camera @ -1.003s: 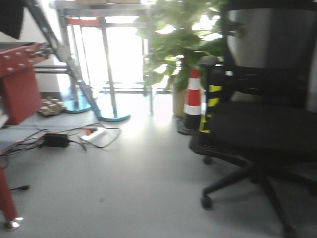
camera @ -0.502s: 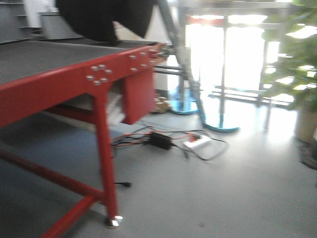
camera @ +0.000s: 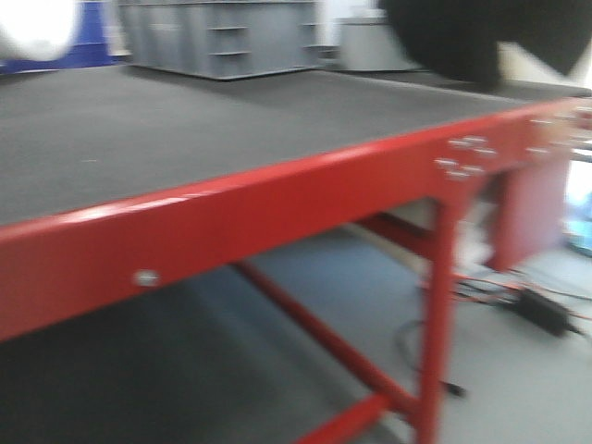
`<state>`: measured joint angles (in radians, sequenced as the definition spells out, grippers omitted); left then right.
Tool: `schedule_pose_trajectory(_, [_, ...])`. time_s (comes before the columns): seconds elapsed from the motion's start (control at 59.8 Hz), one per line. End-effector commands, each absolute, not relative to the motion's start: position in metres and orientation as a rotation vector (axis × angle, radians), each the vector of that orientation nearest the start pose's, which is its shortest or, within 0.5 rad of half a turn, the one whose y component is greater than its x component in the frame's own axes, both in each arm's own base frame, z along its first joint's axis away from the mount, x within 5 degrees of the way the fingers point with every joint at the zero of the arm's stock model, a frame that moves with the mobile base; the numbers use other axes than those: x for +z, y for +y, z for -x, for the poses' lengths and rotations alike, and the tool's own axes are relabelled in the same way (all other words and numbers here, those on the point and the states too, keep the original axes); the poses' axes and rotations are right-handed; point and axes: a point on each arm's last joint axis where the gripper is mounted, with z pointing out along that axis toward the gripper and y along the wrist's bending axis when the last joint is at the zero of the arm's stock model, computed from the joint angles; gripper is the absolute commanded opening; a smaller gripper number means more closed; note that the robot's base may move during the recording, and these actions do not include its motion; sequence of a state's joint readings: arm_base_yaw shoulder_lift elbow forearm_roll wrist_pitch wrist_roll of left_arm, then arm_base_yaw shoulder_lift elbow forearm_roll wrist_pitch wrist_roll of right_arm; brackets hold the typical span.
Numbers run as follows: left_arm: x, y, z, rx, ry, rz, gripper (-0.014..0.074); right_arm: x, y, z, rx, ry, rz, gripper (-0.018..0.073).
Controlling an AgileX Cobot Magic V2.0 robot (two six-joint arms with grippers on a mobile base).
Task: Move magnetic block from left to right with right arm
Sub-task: 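Drive up to the second grey-topped table and stop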
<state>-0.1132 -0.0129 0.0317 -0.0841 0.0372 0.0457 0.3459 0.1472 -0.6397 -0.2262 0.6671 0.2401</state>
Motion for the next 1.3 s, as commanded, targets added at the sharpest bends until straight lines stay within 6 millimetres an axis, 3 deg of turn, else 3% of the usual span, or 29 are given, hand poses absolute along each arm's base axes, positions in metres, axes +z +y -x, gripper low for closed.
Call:
schedule_pose_trajectory(0.0, [0.2046, -0.0062, -0.0555, -0.123, 1.457, -0.055, -0.0116, 0.3666, -0.006, -0.0191, 0.188, 1.55, 0.144, 0.018])
schedule_pose_trajectory(1.288, [0.2046, -0.0062, -0.0555, -0.123, 1.457, -0.055, -0.0116, 0.3666, -0.006, -0.0191, 0.188, 1.55, 0.144, 0.018])
